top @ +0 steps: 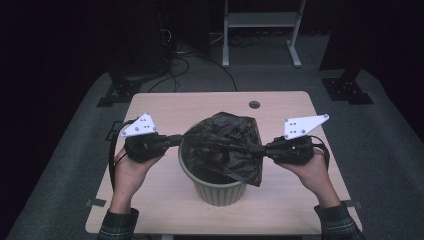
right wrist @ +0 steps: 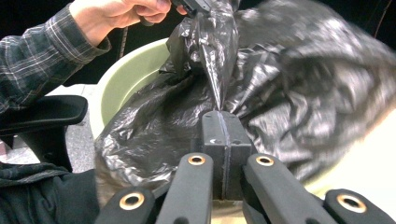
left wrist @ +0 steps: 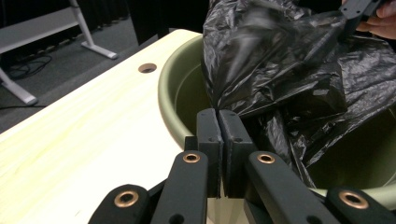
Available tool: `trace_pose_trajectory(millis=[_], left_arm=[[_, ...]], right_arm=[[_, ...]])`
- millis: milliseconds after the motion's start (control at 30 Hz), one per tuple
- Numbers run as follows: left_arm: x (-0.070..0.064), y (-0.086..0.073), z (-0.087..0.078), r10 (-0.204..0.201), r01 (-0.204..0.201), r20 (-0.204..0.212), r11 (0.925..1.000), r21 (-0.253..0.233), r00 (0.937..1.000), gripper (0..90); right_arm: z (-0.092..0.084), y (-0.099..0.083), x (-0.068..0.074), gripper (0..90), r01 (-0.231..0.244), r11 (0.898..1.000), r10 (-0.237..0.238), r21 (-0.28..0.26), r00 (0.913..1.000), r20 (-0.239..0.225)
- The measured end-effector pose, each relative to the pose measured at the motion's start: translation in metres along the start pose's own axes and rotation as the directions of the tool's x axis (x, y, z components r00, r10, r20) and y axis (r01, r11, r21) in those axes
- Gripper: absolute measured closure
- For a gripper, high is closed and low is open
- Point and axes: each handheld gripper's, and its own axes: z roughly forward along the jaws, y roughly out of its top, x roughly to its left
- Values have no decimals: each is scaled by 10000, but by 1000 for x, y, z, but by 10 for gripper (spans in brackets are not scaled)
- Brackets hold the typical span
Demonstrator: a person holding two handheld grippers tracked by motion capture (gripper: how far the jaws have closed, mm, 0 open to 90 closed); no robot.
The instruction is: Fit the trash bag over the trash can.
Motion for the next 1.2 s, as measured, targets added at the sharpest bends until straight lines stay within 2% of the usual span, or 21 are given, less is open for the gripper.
trace_pose_trajectory(millis=[67, 133, 233, 400, 533, 633, 833, 933, 1033, 1100, 1200], left_arm=[[1, -1, -3, -77, 78, 44, 9999, -103, 10000, 868], [2, 2, -6, -138, 139, 16, 9994, -329, 9999, 737], [-2, 17, -10, 109, -103, 80, 9977, -677, 9999, 657], [-9, 49, -5, 549, -526, 218, 9941, -945, 9983, 617], [-13, 71, 14, 883, -826, 640, 9927, -879, 9940, 609], [-15, 84, 30, 925, -846, 909, 9927, -864, 9916, 609], [-19, 108, 46, 1109, -1006, 1053, 9900, -992, 9882, 599], [-21, 119, 57, 1251, -1154, 1196, 9897, -843, 9849, 596], [-24, 122, 72, 1276, -1196, 1465, 9909, -625, 9809, 554], [-25, 121, 81, 1377, -1344, 1385, 9904, -327, 9808, 538], [-24, 116, 93, 1282, -1289, 1441, 9917, -51, 9812, 524]], right_arm=[[1, 0, -1, 900, -8, 10000, 8, 57, 10000, 14], [2, 0, -1, 900, -7, 10000, 7, 67, 10000, -27], [6, 1, -1, 900, 1, 9999, 0, 146, 10000, -80], [12, 1, -1, 900, 9, 9997, -5, 248, 9999, -139], [14, 1, -2, 900, -16, 9998, 20, 209, 9998, -201], [16, 1, -3, 900, -26, 9997, 32, 250, 9997, -250], [18, 1, -5, 900, -30, 9997, 38, 251, 9995, -309], [19, 1, -5, 900, -28, 9998, 35, 219, 9995, -323], [20, 2, -5, 900, -42, 9998, 49, 208, 9994, -337], [21, 2, -5, 900, -16, 9998, 23, 190, 9994, -354], [21, 2, -5, 900, -45, 9998, 52, 185, 9993, -369]])
